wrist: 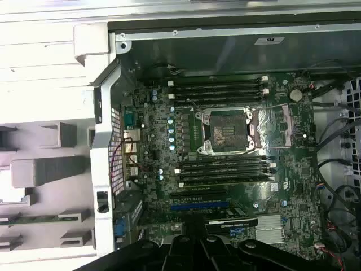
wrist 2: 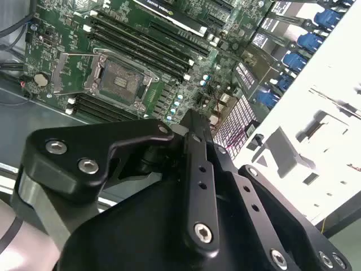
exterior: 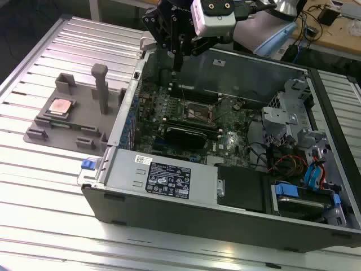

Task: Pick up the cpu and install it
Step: 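Reach for the cpu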

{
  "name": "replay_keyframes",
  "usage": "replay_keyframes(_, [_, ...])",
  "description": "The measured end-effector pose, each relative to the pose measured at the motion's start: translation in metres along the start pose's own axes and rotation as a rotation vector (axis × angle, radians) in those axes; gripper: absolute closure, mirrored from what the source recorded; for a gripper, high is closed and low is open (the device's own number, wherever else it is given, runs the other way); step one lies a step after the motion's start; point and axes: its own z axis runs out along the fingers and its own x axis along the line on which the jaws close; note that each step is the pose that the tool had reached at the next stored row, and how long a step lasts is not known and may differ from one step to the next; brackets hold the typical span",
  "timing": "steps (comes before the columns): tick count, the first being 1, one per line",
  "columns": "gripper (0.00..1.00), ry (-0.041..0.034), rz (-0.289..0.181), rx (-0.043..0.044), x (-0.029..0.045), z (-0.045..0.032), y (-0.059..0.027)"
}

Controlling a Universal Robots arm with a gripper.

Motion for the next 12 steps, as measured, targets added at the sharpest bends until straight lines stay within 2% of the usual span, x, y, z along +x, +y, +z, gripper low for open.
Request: replay_keyframes(12, [0.89, 0.0000, 0.000, 0.0000, 0.0020, 0.0000, 0.0000])
